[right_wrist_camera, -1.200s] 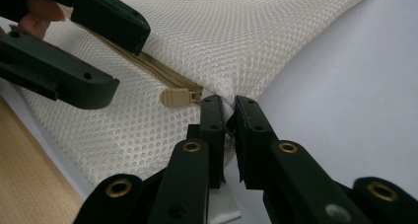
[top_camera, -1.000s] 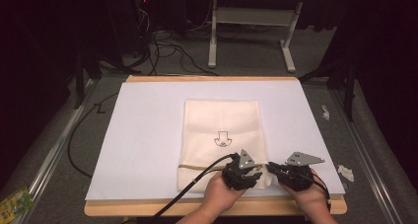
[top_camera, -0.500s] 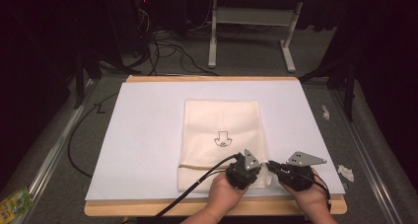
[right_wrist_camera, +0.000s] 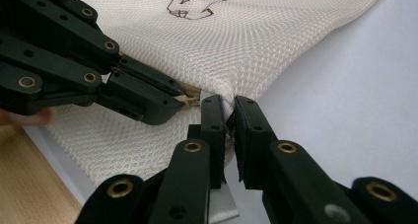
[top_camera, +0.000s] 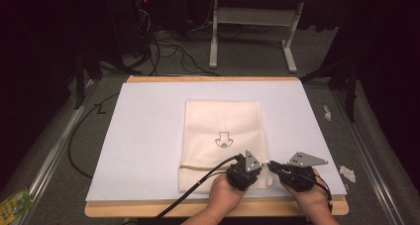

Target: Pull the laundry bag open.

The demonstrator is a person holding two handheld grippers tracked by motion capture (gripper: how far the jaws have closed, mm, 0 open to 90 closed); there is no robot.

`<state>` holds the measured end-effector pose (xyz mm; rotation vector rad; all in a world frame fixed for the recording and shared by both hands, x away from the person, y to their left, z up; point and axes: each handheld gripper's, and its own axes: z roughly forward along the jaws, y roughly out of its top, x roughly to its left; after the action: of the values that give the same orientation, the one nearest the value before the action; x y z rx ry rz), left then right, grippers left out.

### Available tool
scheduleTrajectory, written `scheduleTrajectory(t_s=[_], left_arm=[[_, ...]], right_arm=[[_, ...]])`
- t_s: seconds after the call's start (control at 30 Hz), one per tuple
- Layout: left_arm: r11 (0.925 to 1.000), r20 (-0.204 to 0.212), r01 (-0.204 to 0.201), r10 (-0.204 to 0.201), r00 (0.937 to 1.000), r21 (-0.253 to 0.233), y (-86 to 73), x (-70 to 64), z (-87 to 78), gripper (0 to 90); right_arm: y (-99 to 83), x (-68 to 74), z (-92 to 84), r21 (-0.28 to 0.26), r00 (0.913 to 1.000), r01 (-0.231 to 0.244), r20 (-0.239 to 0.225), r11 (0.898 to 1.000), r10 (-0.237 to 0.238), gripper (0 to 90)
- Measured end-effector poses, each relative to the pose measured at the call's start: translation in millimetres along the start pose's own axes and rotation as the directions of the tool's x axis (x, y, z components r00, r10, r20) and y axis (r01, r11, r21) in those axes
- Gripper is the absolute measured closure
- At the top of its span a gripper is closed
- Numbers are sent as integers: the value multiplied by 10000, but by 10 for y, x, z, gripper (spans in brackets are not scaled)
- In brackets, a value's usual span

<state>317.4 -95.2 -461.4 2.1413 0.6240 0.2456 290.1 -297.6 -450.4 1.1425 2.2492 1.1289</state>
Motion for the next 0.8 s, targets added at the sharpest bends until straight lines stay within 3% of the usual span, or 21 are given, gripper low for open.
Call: scheduleTrajectory(t_s=[0.8], left_arm=[[9997,-153,-156,159,9998,203,-22,44,-33,879]], right_arm=[[21,22,25,212,9998,-5,213,9998,0,857]])
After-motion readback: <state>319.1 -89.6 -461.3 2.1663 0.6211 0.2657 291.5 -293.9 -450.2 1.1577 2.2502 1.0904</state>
